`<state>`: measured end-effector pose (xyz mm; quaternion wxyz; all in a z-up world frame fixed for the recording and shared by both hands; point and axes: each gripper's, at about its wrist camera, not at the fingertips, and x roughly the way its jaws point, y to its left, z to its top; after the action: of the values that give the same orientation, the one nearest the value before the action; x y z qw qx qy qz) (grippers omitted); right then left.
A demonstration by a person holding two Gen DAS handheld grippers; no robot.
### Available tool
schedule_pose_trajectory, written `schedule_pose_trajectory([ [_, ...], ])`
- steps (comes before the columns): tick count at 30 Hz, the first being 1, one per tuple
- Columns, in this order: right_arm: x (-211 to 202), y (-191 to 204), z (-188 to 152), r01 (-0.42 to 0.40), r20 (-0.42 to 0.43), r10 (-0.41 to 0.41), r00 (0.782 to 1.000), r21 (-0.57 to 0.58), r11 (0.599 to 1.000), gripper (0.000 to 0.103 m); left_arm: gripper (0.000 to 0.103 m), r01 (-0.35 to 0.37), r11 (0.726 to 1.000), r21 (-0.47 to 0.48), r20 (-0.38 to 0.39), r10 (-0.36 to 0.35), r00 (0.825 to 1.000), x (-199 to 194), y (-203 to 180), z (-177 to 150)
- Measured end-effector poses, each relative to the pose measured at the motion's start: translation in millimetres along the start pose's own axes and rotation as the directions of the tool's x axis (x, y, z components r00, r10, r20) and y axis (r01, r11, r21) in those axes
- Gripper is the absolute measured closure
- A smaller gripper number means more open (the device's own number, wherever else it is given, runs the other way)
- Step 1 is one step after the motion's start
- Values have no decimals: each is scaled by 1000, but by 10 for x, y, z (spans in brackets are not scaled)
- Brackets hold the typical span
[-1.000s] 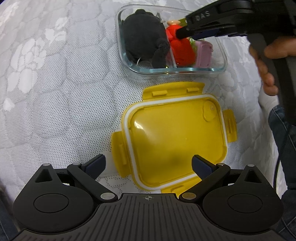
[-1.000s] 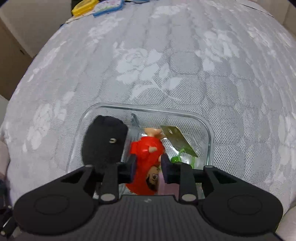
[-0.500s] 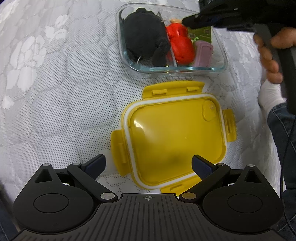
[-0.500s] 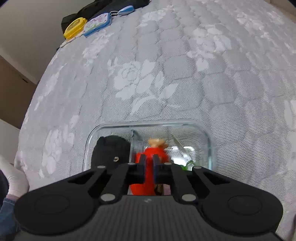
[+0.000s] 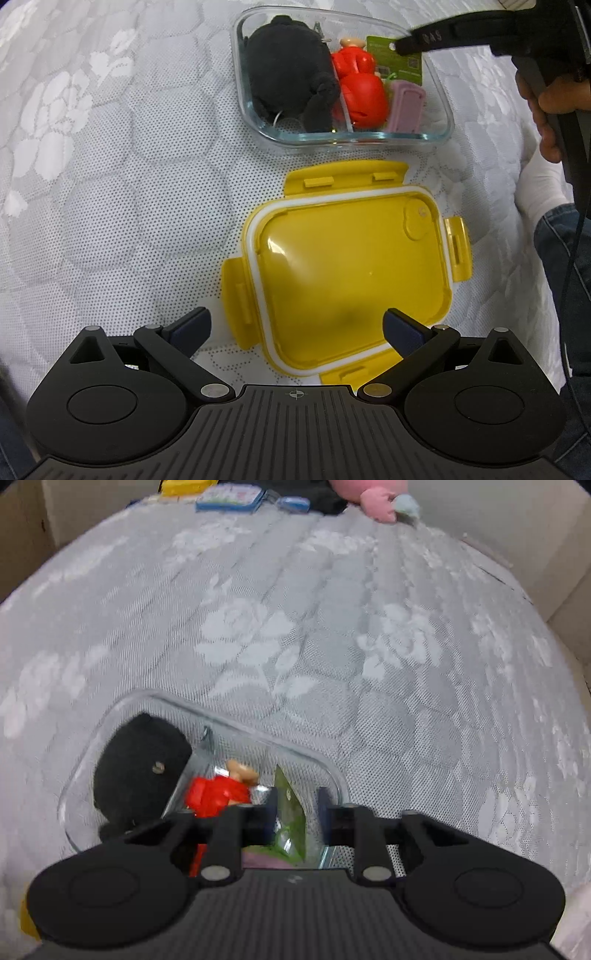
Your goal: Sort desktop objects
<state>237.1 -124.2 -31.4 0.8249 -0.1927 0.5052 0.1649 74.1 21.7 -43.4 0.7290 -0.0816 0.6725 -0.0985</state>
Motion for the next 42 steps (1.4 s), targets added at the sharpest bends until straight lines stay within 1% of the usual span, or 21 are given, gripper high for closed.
schedule_pose_trajectory([
  [2, -27, -34, 13, -43, 6, 43, 999, 49, 998, 100, 1, 1, 1000, 1, 0, -1, 1000, -1, 1, 5],
  [6, -192, -162, 46, -138, 103, 123, 987, 148, 979, 100, 1, 3, 1000, 4, 2, -3, 1000, -4, -1, 2],
  [8, -215, -232, 69, -180, 118, 159, 980, 195, 964, 100, 1, 2, 1000, 5, -1, -2, 1000, 4, 2, -1],
  [9, -202, -257, 70, -187, 105, 168, 980, 215, 959, 98, 1, 0, 1000, 4, -2, 0, 1000, 8, 4, -2],
  [11, -138, -289, 50, -156, 57, 146, 988, 245, 957, 86, 1, -1, 1000, 3, -3, 1, 1000, 17, 8, -6],
  [13, -129, -267, 28, -86, 51, 77, 996, 210, 974, 84, 1, -2, 1000, 2, -3, 2, 1000, 23, 10, -8],
  [14, -157, -255, 31, -90, 65, 79, 995, 188, 978, 84, 1, -2, 1000, 2, -3, 2, 1000, 26, 9, -6],
  [16, -209, -248, 47, -140, 76, 128, 989, 172, 975, 85, 1, -1, 1000, 3, -3, 1, 1000, 35, 6, 0],
  [19, -157, -230, 66, -212, 14, 214, 977, 199, 957, 84, 1, -3, 1000, 6, -8, 3, 1000, 49, 0, -2],
  [22, -7, -144, 18, -121, -51, 131, 990, 161, 979, 84, 1, -5, 1000, 9, -14, 5, 1000, 54, 2, -17],
  [26, 107, -180, -9, -15, -49, 24, 999, 174, 985, 84, 1, -3, 1000, 7, -13, 3, 1000, 49, 14, -13],
  [27, 123, -218, -13, -11, -48, 21, 999, 197, 980, 87, 1, -3, 1000, 6, -12, 3, 1000, 47, 17, -11],
  [30, 48, -305, 3, -10, 1, 11, 1000, 268, 963, 88, 1, 1, 1000, 7, -12, -1, 1000, 41, 16, -6],
  [32, -47, -304, 29, 17, 66, -35, 997, 255, 967, 80, 1, 1, 1000, 6, -10, -1, 1000, 45, 23, -3],
  [34, -165, -299, 41, 27, 133, -60, 989, 239, 971, 55, 1, -2, 1000, 1, -9, 2, 1000, 47, 38, 3],
  [35, -202, -311, 47, -1, 149, -36, 988, 244, 970, 55, 1, -3, 1000, -4, -8, 3, 1000, 46, 48, 5],
  [37, -251, -327, 47, -115, 156, 75, 985, 266, 957, 60, 1, -5, 1000, -12, -6, 5, 1000, 43, 65, 11],
  [38, -248, -322, 44, -186, 151, 148, 977, 277, 943, 66, 1, -6, 1000, -16, -4, 6, 1000, 41, 72, 14],
  [39, -239, -299, 38, -251, 145, 218, 965, 284, 925, 76, 1, -7, 1000, -20, -4, 7, 1000, 41, 77, 17],
  [40, -228, -253, 36, -297, 137, 268, 954, 282, 912, 78, 1, -8, 1000, -22, -4, 8, 1000, 42, 80, 19],
  [42, -197, -105, 49, -333, 113, 314, 943, 257, 907, 76, 1, -8, 1000, -21, -7, 8, 1000, 43, 81, 20],
])
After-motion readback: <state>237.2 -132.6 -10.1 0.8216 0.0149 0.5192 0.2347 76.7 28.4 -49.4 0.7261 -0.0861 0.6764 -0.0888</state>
